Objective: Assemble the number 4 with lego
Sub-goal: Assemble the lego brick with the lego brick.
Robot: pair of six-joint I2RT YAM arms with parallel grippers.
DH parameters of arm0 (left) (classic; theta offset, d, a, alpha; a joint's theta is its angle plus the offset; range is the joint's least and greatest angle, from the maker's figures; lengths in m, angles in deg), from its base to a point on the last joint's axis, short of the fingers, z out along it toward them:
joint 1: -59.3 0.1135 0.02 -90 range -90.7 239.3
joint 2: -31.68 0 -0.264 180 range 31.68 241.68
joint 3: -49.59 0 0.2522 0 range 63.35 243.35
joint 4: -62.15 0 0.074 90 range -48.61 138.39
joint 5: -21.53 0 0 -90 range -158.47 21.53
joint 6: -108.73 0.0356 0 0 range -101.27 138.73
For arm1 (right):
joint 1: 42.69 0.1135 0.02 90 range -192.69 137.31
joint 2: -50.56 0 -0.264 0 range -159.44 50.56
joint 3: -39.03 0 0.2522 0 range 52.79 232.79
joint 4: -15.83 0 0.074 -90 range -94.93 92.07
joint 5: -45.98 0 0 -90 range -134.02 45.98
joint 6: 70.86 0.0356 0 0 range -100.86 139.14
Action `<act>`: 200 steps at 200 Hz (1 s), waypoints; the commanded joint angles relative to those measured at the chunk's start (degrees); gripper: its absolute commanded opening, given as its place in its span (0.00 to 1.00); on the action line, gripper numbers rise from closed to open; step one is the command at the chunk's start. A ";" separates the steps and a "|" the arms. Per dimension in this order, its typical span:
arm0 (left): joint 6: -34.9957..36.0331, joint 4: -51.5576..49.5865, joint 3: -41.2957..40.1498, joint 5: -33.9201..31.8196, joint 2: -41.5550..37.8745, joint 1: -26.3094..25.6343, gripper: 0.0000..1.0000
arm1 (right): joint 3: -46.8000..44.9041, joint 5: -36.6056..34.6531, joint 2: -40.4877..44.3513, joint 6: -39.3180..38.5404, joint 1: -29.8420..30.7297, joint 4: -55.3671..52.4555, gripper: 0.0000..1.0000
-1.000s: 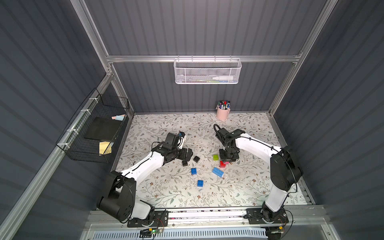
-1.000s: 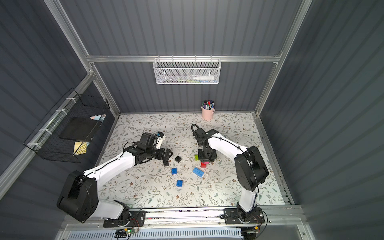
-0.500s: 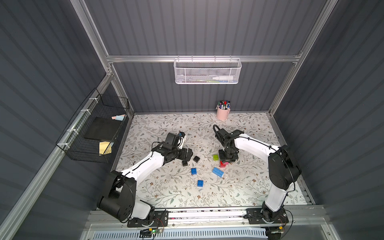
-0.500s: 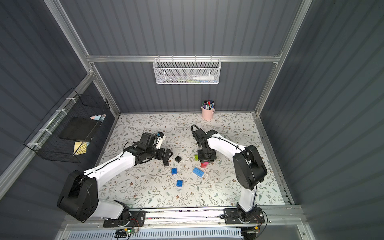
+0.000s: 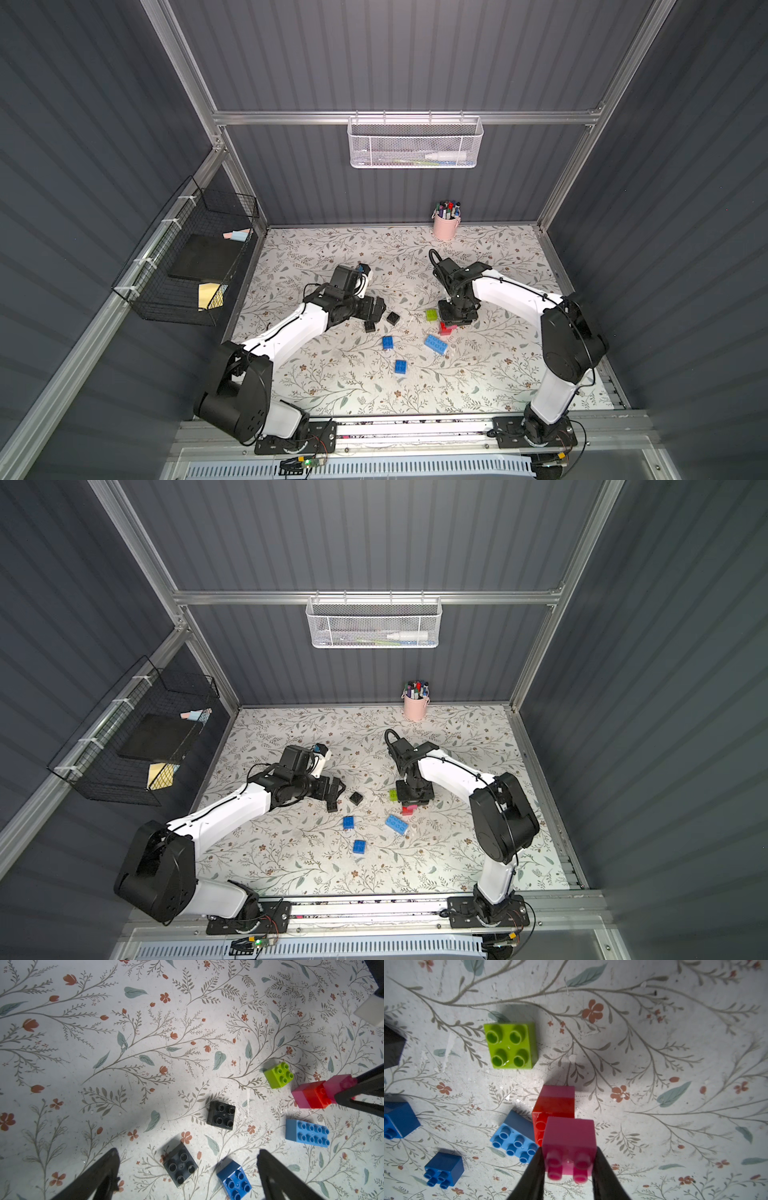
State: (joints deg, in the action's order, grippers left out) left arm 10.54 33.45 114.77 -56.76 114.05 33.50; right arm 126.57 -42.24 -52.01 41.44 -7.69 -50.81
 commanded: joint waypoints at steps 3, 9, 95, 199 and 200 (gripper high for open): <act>0.49 0.09 1.23 0.78 0.76 -0.23 1.00 | -4.88 2.37 -5.51 -2.11 -0.44 1.33 0.31; 0.46 0.09 1.25 0.78 0.72 -0.26 0.99 | -4.96 2.61 -5.64 -2.17 -0.47 1.31 0.31; 0.80 -0.35 1.10 0.86 0.38 -0.30 1.00 | -4.25 2.02 -6.95 -2.36 -0.64 -2.98 0.31; 1.10 -0.10 1.14 1.27 0.57 -0.39 1.00 | -3.95 -2.93 -5.89 -2.56 -0.65 -6.96 0.32; 1.13 -0.09 1.14 1.29 0.63 -0.39 0.99 | -3.93 -2.97 -5.94 -2.59 -0.69 -6.92 0.32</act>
State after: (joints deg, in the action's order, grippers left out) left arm 10.59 33.40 114.77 -56.50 114.05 33.46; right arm 126.53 -41.30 -52.57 39.06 -8.81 -52.34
